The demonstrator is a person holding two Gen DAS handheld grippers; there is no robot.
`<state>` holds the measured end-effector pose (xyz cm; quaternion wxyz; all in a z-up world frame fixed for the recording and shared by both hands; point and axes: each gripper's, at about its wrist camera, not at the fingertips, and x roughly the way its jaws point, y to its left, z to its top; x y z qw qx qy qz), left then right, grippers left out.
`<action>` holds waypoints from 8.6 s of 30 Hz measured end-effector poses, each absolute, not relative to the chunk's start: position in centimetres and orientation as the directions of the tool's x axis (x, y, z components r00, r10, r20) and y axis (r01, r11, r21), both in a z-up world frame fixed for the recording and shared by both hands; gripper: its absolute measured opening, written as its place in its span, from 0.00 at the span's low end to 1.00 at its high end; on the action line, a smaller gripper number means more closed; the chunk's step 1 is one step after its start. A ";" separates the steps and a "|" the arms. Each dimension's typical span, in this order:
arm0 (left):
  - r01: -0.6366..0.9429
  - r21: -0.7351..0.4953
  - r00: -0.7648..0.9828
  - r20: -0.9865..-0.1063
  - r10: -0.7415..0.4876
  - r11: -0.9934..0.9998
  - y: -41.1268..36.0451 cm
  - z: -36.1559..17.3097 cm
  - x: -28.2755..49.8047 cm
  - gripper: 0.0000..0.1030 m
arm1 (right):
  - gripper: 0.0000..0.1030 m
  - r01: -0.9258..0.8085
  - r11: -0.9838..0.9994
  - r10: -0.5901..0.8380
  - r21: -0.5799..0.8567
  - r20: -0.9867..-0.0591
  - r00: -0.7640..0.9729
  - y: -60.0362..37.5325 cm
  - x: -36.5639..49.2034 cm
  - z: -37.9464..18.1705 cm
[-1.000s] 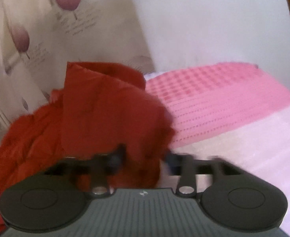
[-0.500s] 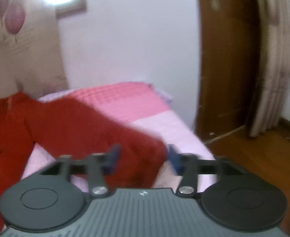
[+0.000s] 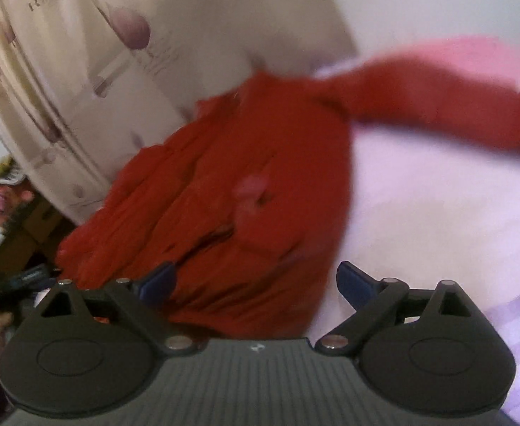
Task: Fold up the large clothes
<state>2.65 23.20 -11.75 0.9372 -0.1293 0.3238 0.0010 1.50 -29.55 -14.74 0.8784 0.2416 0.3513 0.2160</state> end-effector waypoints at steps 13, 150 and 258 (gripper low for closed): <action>0.015 -0.231 0.762 -0.628 -0.160 0.973 20.0 -9.2 -3.0 0.14 | 0.17 -0.278 0.797 0.557 0.536 -0.476 0.681 -31.2 -2.5 -9.6; 0.177 -0.432 0.943 -0.182 -0.278 0.884 13.5 6.2 16.0 0.06 | 0.97 -0.298 0.674 0.558 0.676 -0.201 0.805 -29.4 6.9 -3.9; -0.040 -0.045 0.769 -0.639 0.002 0.998 16.2 -12.2 31.8 0.33 | 0.77 -0.485 0.872 0.413 0.060 -0.622 0.665 -14.4 32.7 -12.6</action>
